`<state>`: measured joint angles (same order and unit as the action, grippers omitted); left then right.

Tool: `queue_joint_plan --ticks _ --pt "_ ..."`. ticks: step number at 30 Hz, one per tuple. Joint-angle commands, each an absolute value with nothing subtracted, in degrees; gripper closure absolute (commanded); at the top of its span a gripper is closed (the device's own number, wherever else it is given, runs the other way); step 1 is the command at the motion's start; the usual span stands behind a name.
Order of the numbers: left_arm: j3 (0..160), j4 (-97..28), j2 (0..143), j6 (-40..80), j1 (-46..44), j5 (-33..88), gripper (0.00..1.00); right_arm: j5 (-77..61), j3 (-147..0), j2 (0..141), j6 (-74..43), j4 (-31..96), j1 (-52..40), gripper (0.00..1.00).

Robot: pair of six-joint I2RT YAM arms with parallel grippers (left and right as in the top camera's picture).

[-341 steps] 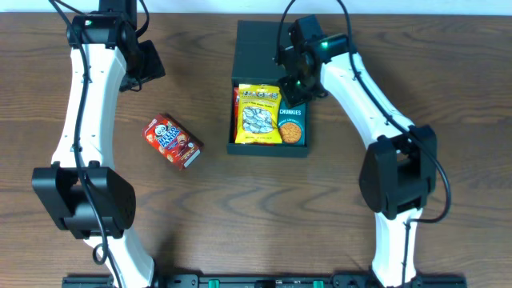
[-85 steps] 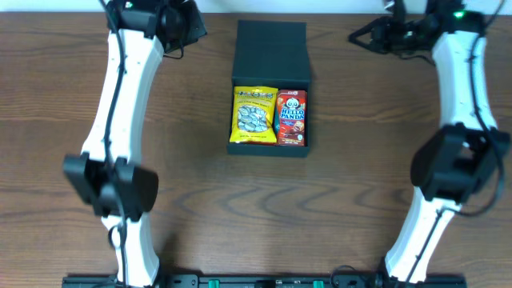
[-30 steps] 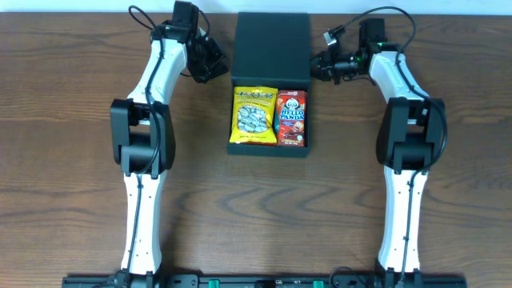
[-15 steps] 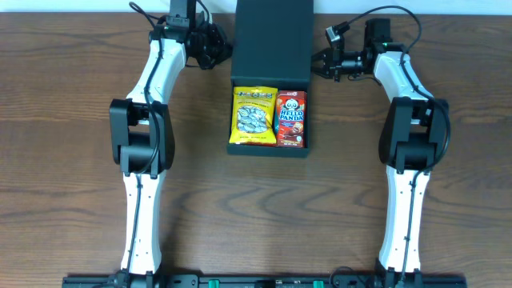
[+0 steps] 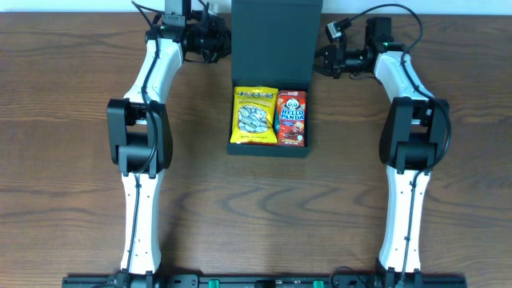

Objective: Pack container
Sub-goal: 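Lift the green box lid with both grippers and fold it closed, then withdraw both grippers from the closed lid outward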

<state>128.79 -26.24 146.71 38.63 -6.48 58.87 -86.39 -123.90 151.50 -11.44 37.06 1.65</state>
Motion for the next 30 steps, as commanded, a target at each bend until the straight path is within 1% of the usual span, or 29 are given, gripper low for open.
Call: queue_joint_plan --ticks 1,11,20,27,30 --pt "128.57 -25.89 147.26 33.63 -6.72 68.05 0.94 -89.41 -123.85 151.85 -10.20 36.07 1.54 0.99" --pt "128.57 -25.91 147.26 24.58 -6.72 81.71 0.94 -89.41 -123.85 151.85 -10.20 33.93 1.54 0.99" --pt "128.57 -25.91 147.26 22.68 -6.72 87.18 0.94 -89.38 -123.85 151.85 -10.22 33.78 1.76 0.99" --pt "128.57 -25.91 147.26 21.82 -6.72 89.27 0.94 -89.27 -123.85 151.85 -10.22 33.78 2.57 0.99" --pt "128.57 -25.91 147.26 21.82 -6.72 88.92 0.94 -86.70 -123.85 151.85 -11.31 33.78 3.07 0.99"
